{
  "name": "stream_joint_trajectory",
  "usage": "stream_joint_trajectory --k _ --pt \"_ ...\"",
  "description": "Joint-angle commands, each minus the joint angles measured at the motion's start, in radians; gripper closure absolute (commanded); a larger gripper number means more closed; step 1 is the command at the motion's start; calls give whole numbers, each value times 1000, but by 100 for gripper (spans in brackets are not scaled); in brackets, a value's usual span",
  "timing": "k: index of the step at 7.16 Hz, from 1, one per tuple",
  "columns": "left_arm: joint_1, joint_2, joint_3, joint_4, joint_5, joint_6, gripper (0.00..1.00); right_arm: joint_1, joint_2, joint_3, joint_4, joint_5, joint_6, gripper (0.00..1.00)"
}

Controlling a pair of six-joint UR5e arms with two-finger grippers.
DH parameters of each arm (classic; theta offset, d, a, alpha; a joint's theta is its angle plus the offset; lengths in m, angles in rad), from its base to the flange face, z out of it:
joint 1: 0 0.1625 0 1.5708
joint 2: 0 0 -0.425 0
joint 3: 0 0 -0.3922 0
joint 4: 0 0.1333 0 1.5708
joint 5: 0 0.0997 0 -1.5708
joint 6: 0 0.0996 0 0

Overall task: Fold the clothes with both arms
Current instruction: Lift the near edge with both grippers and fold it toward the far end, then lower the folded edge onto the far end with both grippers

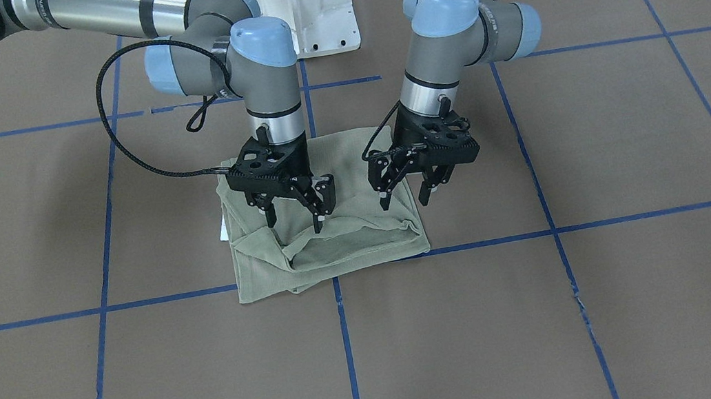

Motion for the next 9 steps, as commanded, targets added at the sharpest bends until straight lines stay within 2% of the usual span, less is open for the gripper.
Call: stream_joint_trajectory --k 1,2,4,8,9 --pt "-13 3 -7 -2 -30 21 0 -56 -6 24 -16 3 -37 0" --pt "-13 4 -7 -2 -30 21 0 -87 -3 -18 -17 -29 -63 0" --pt "-13 4 -9 -4 -30 19 0 -68 6 -107 -16 -47 -161 0" --pt "-13 8 -9 -4 -30 16 0 136 13 -265 -14 -45 -355 0" --pt "-13 9 -9 -5 -30 15 0 174 13 -269 -13 -36 -400 0"
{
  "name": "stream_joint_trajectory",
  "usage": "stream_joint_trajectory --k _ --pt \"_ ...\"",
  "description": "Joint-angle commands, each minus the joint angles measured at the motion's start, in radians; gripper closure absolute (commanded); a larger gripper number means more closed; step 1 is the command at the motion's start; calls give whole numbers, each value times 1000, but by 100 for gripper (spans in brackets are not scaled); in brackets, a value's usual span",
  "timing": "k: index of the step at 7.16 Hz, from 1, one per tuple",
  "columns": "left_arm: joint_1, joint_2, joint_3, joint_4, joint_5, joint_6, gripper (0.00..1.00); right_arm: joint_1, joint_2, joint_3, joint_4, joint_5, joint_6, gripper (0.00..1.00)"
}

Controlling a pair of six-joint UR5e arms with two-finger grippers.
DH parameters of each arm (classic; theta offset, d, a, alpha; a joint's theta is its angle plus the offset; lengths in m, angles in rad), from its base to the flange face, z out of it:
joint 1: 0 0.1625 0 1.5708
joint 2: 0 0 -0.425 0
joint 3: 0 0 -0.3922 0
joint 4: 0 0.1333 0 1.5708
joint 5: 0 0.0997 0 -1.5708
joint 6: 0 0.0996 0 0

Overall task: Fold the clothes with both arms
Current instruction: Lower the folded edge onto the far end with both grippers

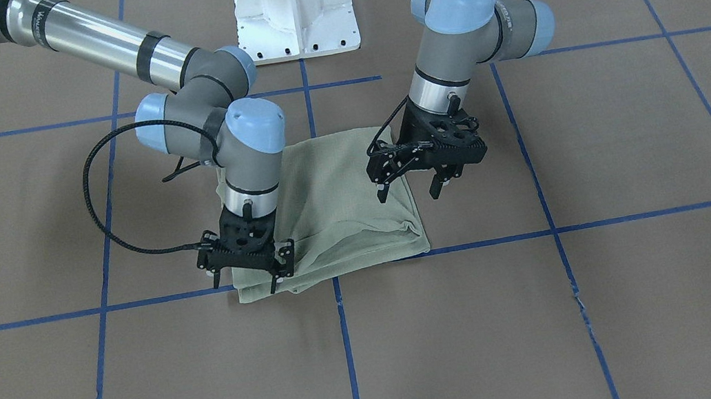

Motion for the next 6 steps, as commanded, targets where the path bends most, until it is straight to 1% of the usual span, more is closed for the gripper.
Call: stream_joint_trajectory --k 1,2,3,4,6 --pt "0 3 0 -18 -2 -2 0 57 14 -15 12 30 -64 0" --pt "0 6 0 -18 -2 -2 0 56 60 2 15 106 -39 0" --pt "0 6 0 -19 -2 -2 0 45 92 11 14 131 69 0" --pt "0 6 0 -18 -2 -3 0 1 103 11 12 127 181 1" --pt "0 6 0 -18 -2 -3 0 -36 94 2 12 116 257 28"
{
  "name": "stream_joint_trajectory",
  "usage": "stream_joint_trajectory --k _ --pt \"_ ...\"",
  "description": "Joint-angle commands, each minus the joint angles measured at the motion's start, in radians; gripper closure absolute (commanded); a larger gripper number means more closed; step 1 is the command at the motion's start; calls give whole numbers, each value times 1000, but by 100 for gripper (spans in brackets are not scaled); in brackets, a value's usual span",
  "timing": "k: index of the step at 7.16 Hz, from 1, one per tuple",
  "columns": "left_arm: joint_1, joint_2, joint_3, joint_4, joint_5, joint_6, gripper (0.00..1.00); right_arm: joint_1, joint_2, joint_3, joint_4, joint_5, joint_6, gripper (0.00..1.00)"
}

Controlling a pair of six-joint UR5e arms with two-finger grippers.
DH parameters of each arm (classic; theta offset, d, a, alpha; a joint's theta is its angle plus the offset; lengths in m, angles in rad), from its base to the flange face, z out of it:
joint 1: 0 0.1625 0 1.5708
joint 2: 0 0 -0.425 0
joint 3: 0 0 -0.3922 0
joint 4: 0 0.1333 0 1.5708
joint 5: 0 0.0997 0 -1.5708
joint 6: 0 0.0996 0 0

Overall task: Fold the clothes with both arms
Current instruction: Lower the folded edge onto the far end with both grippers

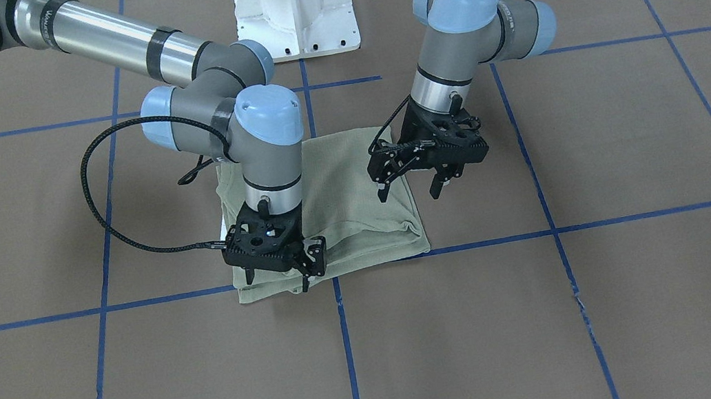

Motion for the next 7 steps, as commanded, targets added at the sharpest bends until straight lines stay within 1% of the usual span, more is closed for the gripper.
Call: stream_joint_trajectory --k 1,2,4,5,6,7 --pt "0 0 0 0 0 -1 0 -37 0 -4 1 -26 62 29" --pt "0 0 0 -1 0 -1 0 -46 -2 -4 1 -48 74 31" --pt "0 2 2 -1 0 2 0 -49 4 -4 1 -48 91 50" --pt "0 0 2 -1 0 2 0 -49 6 -4 1 -48 89 95" --pt "0 2 2 -1 0 0 0 -49 4 -4 1 -48 88 100" --pt "0 2 2 -1 0 0 0 -47 6 -4 1 -48 92 100"
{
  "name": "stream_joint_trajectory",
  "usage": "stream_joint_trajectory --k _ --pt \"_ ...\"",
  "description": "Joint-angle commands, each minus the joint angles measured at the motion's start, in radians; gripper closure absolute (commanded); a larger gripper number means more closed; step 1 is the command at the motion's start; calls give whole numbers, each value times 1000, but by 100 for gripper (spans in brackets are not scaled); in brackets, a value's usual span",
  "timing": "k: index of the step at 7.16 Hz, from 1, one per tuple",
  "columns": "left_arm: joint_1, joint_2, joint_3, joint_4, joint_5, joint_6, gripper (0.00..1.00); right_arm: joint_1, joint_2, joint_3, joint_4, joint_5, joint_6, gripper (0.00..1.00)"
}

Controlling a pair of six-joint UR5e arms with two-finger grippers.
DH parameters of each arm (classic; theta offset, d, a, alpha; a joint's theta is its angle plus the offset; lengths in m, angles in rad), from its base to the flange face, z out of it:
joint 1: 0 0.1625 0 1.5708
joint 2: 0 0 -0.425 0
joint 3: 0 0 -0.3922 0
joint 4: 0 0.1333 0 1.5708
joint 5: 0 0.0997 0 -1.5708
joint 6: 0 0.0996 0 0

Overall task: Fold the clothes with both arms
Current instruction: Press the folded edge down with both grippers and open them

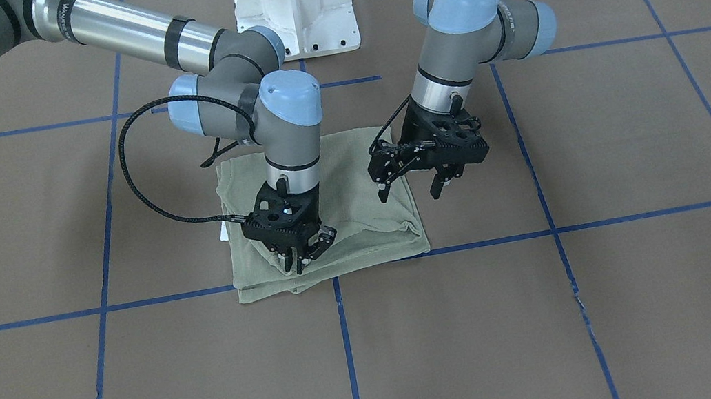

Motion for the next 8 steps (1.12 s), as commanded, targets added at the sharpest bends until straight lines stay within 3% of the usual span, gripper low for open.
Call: stream_joint_trajectory --k 1,6,7,8 --pt "0 0 0 0 0 -2 0 4 0 2 2 0 5 100" --pt "3 2 3 0 2 -4 0 26 -7 0 -81 -77 -9 97" --pt "5 10 11 -3 2 -1 0 23 0 -3 -80 -94 -53 1" --pt "9 11 24 -14 3 -4 0 24 1 8 -77 -88 -73 0"
